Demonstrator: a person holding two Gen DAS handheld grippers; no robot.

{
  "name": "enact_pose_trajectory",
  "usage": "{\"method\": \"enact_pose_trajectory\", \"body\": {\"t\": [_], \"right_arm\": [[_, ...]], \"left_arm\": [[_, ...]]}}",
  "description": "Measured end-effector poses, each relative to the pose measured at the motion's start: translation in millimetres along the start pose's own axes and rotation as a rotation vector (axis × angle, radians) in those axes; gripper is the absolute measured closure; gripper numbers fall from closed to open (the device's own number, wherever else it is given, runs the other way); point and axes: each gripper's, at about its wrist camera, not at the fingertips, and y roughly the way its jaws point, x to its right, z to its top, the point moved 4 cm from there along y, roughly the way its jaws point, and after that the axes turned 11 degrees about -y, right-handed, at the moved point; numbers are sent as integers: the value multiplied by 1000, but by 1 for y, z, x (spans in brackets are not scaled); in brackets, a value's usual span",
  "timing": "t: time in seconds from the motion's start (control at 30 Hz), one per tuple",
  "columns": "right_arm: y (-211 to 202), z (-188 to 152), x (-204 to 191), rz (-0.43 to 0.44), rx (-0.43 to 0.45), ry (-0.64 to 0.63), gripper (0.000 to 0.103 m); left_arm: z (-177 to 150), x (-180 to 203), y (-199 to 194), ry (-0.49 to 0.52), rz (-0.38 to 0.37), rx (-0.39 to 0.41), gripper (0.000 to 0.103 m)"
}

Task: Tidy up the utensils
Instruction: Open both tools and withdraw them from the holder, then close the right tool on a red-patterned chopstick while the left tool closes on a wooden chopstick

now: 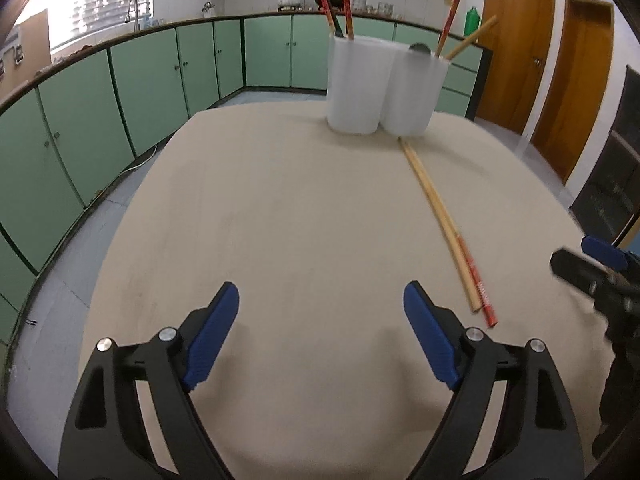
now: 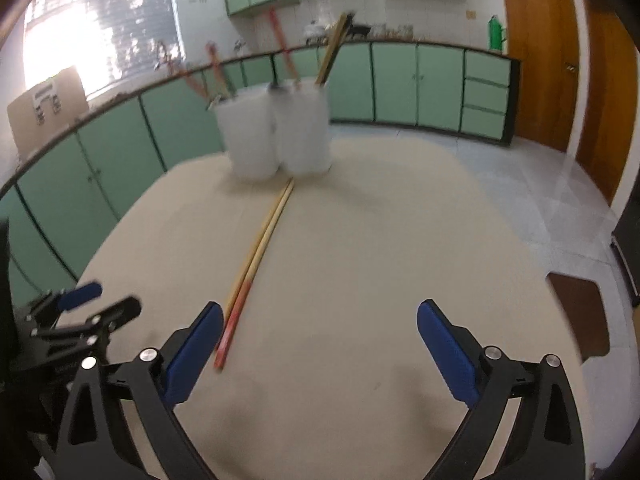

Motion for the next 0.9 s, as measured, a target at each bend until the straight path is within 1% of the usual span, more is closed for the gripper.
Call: {"method": "enact_pose_trajectory", "body": {"t": [0.07,0.2,0.27,0.37,0.47,0.57,0.7,0.77,0.83,0.9], "right_arm": [[4,-5,-8,9,-23,-10,19],[8,-10,-24,38,-55,-17,28],[10,-13,-30,39,-71,-30,37],[14,-17,-37,55,-95,-37,47],[16,-16,-43,64,-109,-47,54],[18,-13,-48,55,-115,-66,57],[21,-13,-53,35,-124,-93,65],[21,-13,-56,34,-124,-105,71],[22,-13,-57,32,-126,-113,74],[22,-13,-58,45,-124,-116,81]], "left_arm": [[-1,-1,-1,0,9,-7,20],[-4,-1,0,-8,20,-19,20],[-4,-1,0,-11,25,-23,20],[-4,-3,1,-22,30,-25,20],[-6,-5,3,-32,31,-29,20],[-5,-5,4,-39,29,-32,20],[-5,-4,4,-40,27,-33,20],[-5,-4,4,-40,30,-35,20],[-5,-4,5,-38,30,-37,20],[-6,-4,5,-35,30,-37,20]]}}
